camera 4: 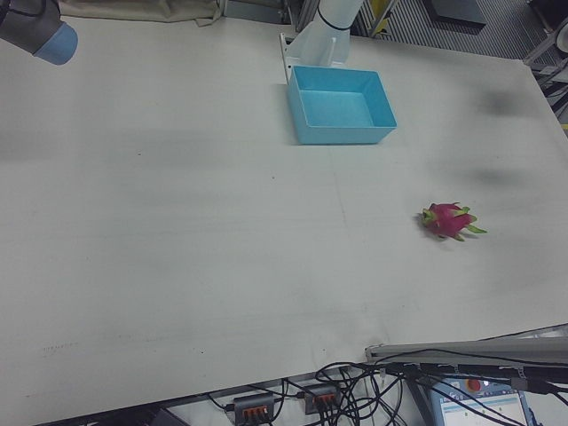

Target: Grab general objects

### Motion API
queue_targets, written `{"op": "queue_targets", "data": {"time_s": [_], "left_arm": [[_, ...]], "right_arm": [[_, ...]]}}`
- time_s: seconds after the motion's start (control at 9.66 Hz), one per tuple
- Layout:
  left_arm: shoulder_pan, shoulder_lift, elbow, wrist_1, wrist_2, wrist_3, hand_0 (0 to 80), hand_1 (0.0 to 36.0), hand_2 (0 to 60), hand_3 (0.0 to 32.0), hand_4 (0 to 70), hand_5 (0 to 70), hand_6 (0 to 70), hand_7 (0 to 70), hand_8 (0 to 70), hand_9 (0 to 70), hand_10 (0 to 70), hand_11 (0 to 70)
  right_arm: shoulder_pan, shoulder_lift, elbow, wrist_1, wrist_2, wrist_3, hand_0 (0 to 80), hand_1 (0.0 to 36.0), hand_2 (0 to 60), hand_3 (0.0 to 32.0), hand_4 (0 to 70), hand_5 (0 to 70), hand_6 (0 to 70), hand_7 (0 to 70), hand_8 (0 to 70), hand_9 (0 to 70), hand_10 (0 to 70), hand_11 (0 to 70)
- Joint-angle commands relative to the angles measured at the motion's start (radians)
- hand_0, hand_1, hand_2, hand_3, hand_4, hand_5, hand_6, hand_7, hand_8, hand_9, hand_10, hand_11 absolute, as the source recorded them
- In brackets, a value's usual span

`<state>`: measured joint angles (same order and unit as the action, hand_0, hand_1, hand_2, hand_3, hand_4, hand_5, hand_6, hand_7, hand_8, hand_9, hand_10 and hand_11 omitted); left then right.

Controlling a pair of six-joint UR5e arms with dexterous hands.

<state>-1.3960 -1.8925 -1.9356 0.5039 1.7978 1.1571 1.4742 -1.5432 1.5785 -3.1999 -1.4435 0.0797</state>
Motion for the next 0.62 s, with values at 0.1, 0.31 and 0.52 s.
{"op": "queue_targets", "data": {"time_s": [0.1, 0.31, 0.52], "left_arm": [[-0.006, 0.004, -0.002, -0.001, 0.000, 0.000, 46.3, 6.3, 0.0, 32.0, 0.0, 0.0, 0.0, 3.7, 5.6, 0.0, 0.0, 0.0], [-0.009, 0.003, -0.002, -0.001, 0.000, 0.000, 46.2, 6.2, 0.0, 32.0, 0.0, 0.0, 0.0, 3.5, 5.5, 0.0, 0.0, 0.0], [-0.009, 0.003, -0.003, -0.001, 0.000, 0.000, 46.1, 6.3, 0.0, 32.0, 0.0, 0.0, 0.0, 3.5, 5.5, 0.0, 0.0, 0.0]], "right_arm": [[0.000, 0.000, 0.000, 0.000, 0.000, 0.000, 0.0, 0.0, 0.0, 0.0, 0.0, 0.0, 0.0, 0.0, 0.0, 0.0, 0.0, 0.0], [0.000, 0.000, 0.000, 0.000, 0.000, 0.000, 0.0, 0.0, 0.0, 0.0, 0.0, 0.0, 0.0, 0.0, 0.0, 0.0, 0.0, 0.0], [0.000, 0.000, 0.000, 0.000, 0.000, 0.000, 0.0, 0.0, 0.0, 0.0, 0.0, 0.0, 0.0, 0.0, 0.0, 0.0, 0.0, 0.0]]}}
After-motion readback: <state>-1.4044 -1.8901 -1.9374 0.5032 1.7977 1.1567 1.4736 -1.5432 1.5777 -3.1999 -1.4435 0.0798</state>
